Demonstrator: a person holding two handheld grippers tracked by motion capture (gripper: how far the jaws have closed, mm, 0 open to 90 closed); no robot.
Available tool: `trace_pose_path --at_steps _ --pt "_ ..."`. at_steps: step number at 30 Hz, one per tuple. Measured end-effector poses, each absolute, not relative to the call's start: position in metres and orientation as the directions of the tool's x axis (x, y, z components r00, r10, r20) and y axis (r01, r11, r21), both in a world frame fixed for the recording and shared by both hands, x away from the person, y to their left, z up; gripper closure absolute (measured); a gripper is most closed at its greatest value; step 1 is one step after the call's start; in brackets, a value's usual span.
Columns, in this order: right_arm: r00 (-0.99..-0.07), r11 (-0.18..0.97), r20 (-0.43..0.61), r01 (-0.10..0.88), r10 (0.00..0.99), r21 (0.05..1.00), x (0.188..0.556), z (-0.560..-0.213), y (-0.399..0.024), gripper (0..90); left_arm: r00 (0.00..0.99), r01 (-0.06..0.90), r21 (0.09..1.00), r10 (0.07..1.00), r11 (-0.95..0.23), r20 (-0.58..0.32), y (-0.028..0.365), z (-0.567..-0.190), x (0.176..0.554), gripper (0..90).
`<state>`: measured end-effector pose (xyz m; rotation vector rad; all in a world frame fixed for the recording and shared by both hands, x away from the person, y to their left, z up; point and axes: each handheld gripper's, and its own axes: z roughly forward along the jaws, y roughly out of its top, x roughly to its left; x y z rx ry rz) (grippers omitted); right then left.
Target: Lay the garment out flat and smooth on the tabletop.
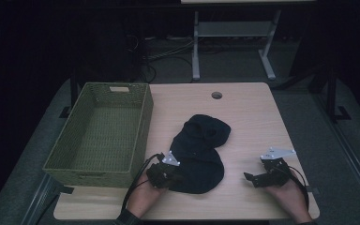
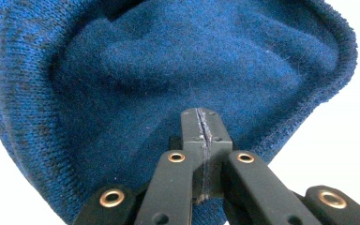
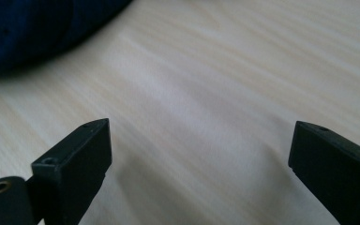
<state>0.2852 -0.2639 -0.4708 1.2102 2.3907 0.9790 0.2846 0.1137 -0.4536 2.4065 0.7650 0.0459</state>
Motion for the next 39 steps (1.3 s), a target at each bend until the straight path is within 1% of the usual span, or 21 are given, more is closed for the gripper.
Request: trace_pose_path --at_steps 3,6,8,16,19,24,27,31,35,39 --pt "-0.612 0.403 0.063 0.592 0.789 0.698 0.291 -0.462 -0.26 6.6 0.831 0.516 0.567 0.537 -0.642 -0.149 0.115 -0.454 0.284 89.8" --pt "-0.639 0.411 0.074 0.573 0.765 0.709 0.297 -0.453 -0.254 11.8 0.827 0.528 0.57 0.534 -0.629 -0.177 0.117 -0.455 0.287 89.6" --pt "-0.645 0.41 0.064 0.555 0.761 0.723 0.302 -0.448 -0.249 12.5 0.823 0.54 0.567 0.532 -0.622 -0.2 0.119 -0.456 0.289 89.6" --pt "-0.675 0.405 0.064 0.514 0.735 0.756 0.323 -0.426 -0.229 13.3 0.817 0.553 0.574 0.527 -0.604 -0.232 0.12 -0.457 0.291 87.7" --pt "-0.685 0.393 0.084 0.509 0.723 0.765 0.331 -0.419 -0.221 13.4 0.82 0.548 0.575 0.527 -0.608 -0.224 0.119 -0.457 0.291 87.8" --pt "-0.702 0.402 0.074 0.488 0.708 0.775 0.345 -0.408 -0.206 14.1 0.819 0.548 0.571 0.529 -0.611 -0.221 0.118 -0.456 0.29 87.8" --pt "-0.711 0.406 0.076 0.483 0.699 0.776 0.353 -0.402 -0.198 16.3 0.817 0.551 0.573 0.532 -0.607 -0.222 0.118 -0.457 0.29 87.9" --pt "-0.721 0.398 0.088 0.475 0.687 0.785 0.365 -0.395 -0.188 23.8 0.816 0.553 0.573 0.533 -0.605 -0.226 0.118 -0.457 0.29 87.9" --pt "-0.735 0.403 0.108 0.482 0.669 0.778 0.379 -0.392 -0.178 35.2 0.819 0.548 0.571 0.53 -0.612 -0.218 0.118 -0.456 0.29 88.0" --pt "-0.737 0.433 0.101 0.496 0.669 0.752 0.392 -0.393 -0.168 45.6 0.822 0.547 0.566 0.525 -0.617 -0.221 0.118 -0.456 0.291 88.1"
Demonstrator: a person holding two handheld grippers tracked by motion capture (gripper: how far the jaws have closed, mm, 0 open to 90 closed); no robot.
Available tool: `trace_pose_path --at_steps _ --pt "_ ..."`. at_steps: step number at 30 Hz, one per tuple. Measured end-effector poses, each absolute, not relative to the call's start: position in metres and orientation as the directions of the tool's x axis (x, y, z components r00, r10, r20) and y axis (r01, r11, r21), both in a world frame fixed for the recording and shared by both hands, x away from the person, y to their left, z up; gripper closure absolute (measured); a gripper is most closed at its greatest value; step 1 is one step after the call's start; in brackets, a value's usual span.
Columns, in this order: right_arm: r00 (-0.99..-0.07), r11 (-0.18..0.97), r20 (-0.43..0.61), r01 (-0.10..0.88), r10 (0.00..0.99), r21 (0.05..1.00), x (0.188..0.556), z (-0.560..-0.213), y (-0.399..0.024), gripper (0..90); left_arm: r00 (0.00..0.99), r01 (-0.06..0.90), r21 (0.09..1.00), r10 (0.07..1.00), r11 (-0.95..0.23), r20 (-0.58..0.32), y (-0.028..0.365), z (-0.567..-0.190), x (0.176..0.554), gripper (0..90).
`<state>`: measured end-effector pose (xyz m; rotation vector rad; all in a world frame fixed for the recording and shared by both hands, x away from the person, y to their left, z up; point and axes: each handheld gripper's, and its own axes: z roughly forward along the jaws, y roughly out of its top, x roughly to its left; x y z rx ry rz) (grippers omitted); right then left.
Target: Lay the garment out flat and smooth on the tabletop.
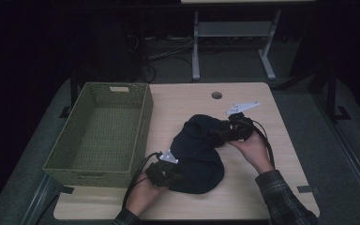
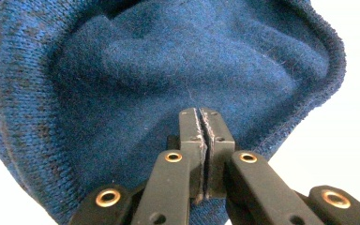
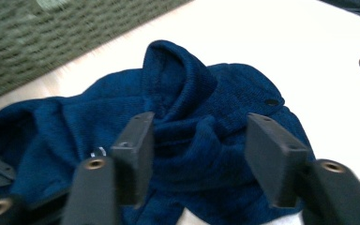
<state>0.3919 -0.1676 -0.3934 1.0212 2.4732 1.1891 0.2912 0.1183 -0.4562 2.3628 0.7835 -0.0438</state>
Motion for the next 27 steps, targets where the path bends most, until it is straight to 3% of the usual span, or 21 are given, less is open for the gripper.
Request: trace_pose_path --at_steps 13,27 --pt "-0.729 0.498 0.073 0.534 0.681 0.684 0.414 -0.407 -0.161 83.3 0.821 0.549 0.559 0.528 -0.622 -0.218 0.118 -0.456 0.291 89.0" --pt "-0.675 0.498 -0.009 0.536 0.738 0.682 0.468 -0.395 -0.164 85.6 0.82 0.559 0.557 0.509 -0.614 -0.262 0.112 -0.457 0.291 89.7"
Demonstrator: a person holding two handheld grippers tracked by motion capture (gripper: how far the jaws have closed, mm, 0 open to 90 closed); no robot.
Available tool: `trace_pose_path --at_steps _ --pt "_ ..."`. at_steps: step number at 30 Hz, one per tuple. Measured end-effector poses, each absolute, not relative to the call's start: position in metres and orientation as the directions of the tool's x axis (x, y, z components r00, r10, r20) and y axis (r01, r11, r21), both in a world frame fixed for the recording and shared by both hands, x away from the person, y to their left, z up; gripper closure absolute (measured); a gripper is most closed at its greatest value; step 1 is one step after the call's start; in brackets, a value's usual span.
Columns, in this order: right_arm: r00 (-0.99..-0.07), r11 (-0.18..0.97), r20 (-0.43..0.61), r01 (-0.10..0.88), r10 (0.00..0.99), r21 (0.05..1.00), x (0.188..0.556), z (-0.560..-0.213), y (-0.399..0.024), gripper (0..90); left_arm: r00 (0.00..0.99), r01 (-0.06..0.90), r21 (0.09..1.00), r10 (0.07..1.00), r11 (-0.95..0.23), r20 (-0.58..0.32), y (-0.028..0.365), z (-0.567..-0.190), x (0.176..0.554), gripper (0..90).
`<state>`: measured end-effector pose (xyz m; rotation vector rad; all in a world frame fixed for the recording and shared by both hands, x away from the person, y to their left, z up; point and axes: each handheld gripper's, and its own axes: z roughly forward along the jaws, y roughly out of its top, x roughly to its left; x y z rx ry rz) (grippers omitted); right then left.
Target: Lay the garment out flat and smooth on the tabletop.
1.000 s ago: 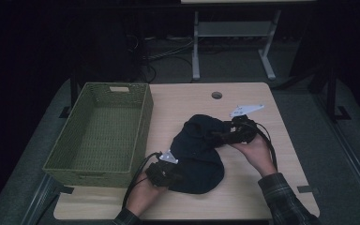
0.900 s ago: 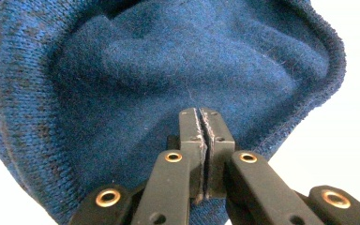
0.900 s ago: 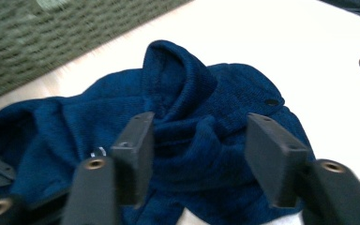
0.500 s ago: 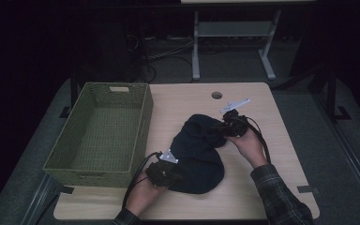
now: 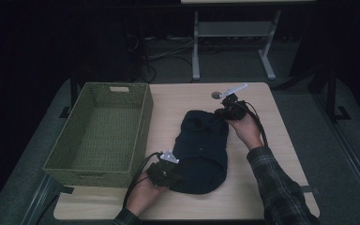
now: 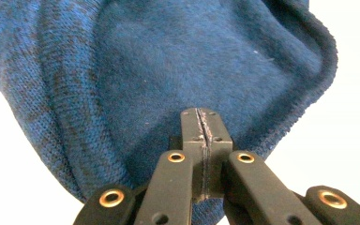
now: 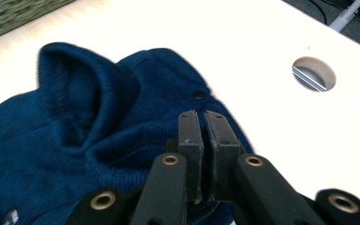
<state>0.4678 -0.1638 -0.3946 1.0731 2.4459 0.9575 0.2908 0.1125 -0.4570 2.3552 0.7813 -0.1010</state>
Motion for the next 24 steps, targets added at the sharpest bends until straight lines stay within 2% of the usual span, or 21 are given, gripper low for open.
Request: trace_pose_path --at_steps 8,10,11,13,17,19,22,24 --pt "-0.679 0.51 -0.006 0.545 0.734 0.666 0.486 -0.404 -0.153 84.6 0.84 0.536 0.56 0.469 -0.632 -0.273 0.098 -0.458 0.285 89.7" --pt "-0.688 0.504 0.015 0.546 0.726 0.669 0.484 -0.404 -0.153 77.2 0.839 0.537 0.56 0.47 -0.631 -0.276 0.097 -0.457 0.285 89.2" --pt "-0.688 0.495 0.021 0.542 0.725 0.679 0.481 -0.403 -0.153 67.4 0.84 0.536 0.559 0.466 -0.633 -0.277 0.098 -0.457 0.285 88.1" --pt "-0.693 0.479 0.046 0.542 0.719 0.69 0.476 -0.398 -0.157 57.5 0.841 0.532 0.573 0.466 -0.623 -0.274 0.099 -0.452 0.284 83.2" --pt "-0.691 0.44 0.054 0.516 0.721 0.735 0.457 -0.387 -0.169 49.4 0.842 0.521 0.612 0.476 -0.595 -0.254 0.102 -0.436 0.285 74.1" --pt "-0.694 0.427 0.072 0.517 0.716 0.742 0.448 -0.385 -0.176 53.5 0.843 0.508 0.636 0.488 -0.581 -0.228 0.102 -0.426 0.288 74.0" --pt "-0.711 0.434 0.074 0.504 0.699 0.747 0.433 -0.387 -0.184 65.4 0.842 0.484 0.662 0.511 -0.572 -0.174 0.101 -0.414 0.297 74.1" --pt "-0.72 0.434 0.081 0.5 0.689 0.75 0.422 -0.392 -0.19 70.8 0.833 0.486 0.672 0.529 -0.559 -0.163 0.099 -0.408 0.306 77.8"
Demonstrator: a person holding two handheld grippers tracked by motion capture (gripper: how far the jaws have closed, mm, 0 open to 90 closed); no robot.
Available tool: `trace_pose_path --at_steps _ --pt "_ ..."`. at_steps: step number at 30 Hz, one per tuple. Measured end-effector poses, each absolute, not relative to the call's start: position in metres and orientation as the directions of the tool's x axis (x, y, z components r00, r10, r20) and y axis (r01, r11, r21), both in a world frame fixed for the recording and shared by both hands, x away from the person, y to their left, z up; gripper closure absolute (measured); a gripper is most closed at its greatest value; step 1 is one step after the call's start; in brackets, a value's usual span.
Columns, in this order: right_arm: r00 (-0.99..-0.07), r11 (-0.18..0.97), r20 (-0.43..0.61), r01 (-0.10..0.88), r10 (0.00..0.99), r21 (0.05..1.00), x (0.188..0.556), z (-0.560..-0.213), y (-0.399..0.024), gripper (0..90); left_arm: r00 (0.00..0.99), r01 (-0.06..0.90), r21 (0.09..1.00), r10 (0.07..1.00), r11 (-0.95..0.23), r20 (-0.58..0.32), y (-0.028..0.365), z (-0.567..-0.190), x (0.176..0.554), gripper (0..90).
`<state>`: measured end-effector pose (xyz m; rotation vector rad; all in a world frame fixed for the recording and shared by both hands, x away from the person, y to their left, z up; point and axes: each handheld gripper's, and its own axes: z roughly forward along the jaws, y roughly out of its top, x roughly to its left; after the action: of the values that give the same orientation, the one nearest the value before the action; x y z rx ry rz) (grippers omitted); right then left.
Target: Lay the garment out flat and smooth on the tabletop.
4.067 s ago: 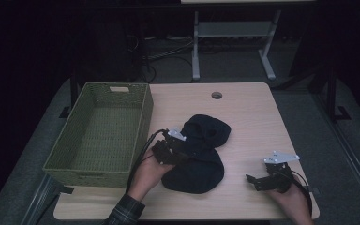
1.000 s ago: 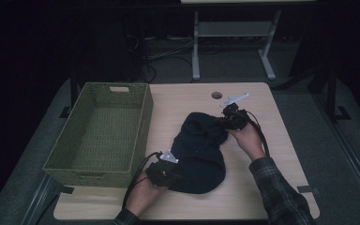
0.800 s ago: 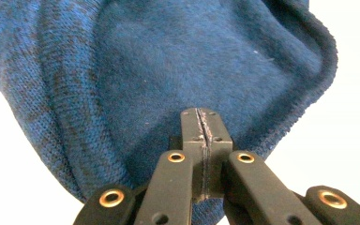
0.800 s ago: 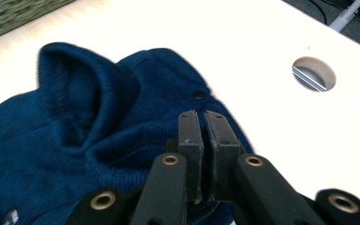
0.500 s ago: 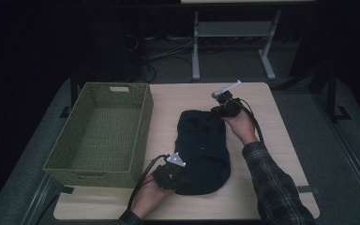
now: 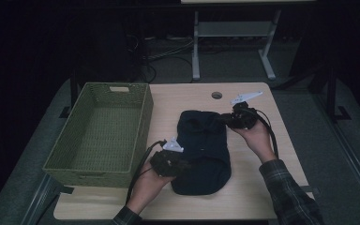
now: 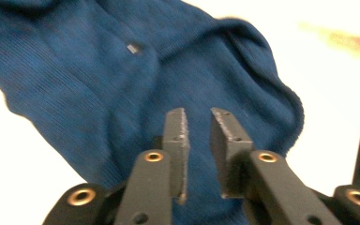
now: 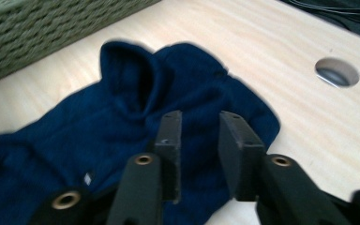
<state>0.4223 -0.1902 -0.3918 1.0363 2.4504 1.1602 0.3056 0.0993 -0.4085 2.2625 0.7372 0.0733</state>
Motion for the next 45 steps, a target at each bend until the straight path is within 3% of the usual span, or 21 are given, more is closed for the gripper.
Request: trace_pose_path --at_steps 6,13,22,30,45 --pt "-0.73 0.443 0.094 0.506 0.677 0.74 0.41 -0.407 -0.198 81.2 0.786 0.521 0.673 0.603 -0.525 -0.137 0.094 -0.405 0.339 89.7" --pt "-0.726 0.458 0.109 0.535 0.679 0.71 0.411 -0.432 -0.2 88.8 0.73 0.562 0.647 0.678 -0.516 -0.093 0.087 -0.412 0.384 89.9" --pt "-0.726 0.483 0.125 0.565 0.676 0.669 0.419 -0.455 -0.19 89.8 0.678 0.621 0.577 0.733 -0.53 -0.056 0.082 -0.442 0.419 89.9" --pt "-0.72 0.489 0.127 0.578 0.682 0.653 0.42 -0.467 -0.192 89.9 0.678 0.623 0.568 0.734 -0.538 -0.049 0.082 -0.453 0.417 90.0" --pt "-0.715 0.505 0.095 0.575 0.693 0.644 0.391 -0.465 -0.213 90.0 0.744 0.597 0.598 0.648 -0.535 -0.164 0.069 -0.458 0.393 90.0"
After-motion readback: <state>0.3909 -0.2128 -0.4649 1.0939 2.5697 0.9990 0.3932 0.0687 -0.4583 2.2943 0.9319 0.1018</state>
